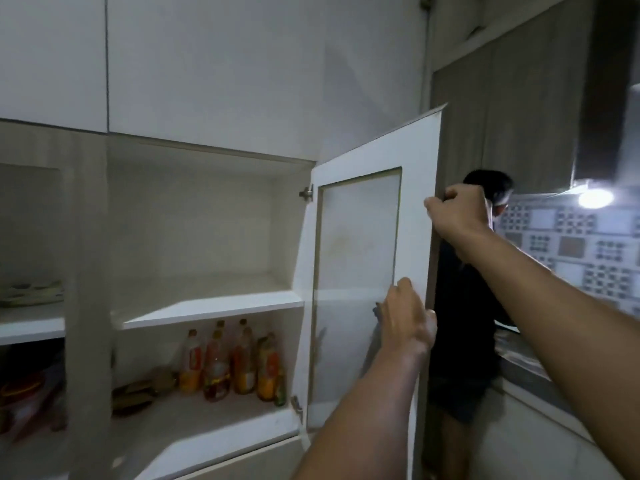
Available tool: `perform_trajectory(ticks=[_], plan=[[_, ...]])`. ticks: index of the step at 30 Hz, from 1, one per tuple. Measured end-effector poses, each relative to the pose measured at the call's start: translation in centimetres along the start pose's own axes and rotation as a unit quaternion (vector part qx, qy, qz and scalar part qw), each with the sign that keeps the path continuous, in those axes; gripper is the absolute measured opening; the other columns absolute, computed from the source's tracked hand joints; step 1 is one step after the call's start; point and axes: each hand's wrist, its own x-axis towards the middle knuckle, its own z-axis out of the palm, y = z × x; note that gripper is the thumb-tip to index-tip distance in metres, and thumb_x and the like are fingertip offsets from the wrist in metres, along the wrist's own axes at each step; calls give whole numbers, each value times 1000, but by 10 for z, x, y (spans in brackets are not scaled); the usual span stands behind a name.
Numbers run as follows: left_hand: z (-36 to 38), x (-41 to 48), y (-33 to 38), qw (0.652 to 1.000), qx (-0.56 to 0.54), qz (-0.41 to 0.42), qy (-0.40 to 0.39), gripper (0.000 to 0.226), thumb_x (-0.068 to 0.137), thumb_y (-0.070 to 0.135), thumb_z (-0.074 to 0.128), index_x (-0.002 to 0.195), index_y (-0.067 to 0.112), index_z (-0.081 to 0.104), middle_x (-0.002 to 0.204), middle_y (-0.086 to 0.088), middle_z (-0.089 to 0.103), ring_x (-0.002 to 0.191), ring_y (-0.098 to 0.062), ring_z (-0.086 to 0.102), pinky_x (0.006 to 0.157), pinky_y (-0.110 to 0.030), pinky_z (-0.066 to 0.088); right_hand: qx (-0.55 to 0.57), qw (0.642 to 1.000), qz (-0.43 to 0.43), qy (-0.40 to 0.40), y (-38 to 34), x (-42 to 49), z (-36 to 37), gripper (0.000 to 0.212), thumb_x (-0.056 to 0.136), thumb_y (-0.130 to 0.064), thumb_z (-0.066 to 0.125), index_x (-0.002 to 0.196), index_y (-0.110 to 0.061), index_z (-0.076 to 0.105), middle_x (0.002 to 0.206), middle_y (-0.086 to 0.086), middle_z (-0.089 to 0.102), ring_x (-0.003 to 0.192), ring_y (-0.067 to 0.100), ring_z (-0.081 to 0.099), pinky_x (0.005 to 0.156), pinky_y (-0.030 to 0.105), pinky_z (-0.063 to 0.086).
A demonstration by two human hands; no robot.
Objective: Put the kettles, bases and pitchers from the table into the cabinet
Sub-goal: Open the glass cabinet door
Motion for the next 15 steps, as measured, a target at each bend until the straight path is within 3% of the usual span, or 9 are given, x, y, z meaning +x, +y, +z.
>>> perform_trajectory(ticks=[3,6,8,11,13,15], plan=[[53,18,24,1000,9,1,-13,35,88,9,62,120,13,48,126,-10,52,118,-31,55,97,-39,47,9,1000,29,7,42,45,-21,30,89,-21,65,61,-21,54,81,7,63,75,27,62,67,30,47],[97,39,39,1000,-4,-7,-21,46,86,5,64,126,16,45,131,-7,49,121,-29,53,100,-39,49,6,999,42,10,79,84,-31,29,89,-23,65,62,-21,55,87,9,65,85,31,64,81,41,53],[120,53,45,998,-6,-10,-60,64,84,1,63,140,16,35,143,-6,39,131,-29,45,106,-37,44,9,999,48,13,100,104,-33,26,91,-22,62,66,-21,58,88,9,66,86,31,63,81,41,52],[143,67,50,993,-10,-20,-114,87,83,-1,61,153,22,16,157,0,20,143,-28,29,112,-36,36,4,998,61,12,125,128,-33,12,95,-20,58,96,-13,68,103,12,69,98,33,65,85,41,54],[152,75,51,990,-6,-24,-139,92,83,0,60,156,24,10,161,4,11,148,-27,21,116,-38,32,-7,998,67,13,137,139,-34,19,95,-16,58,111,-11,67,107,11,66,102,34,63,85,37,51],[155,81,53,986,13,-13,-165,90,85,2,56,157,20,6,164,4,4,151,-22,12,120,-37,23,-13,997,72,16,146,147,-33,19,95,-13,58,111,-10,66,108,12,65,103,35,61,80,33,46]])
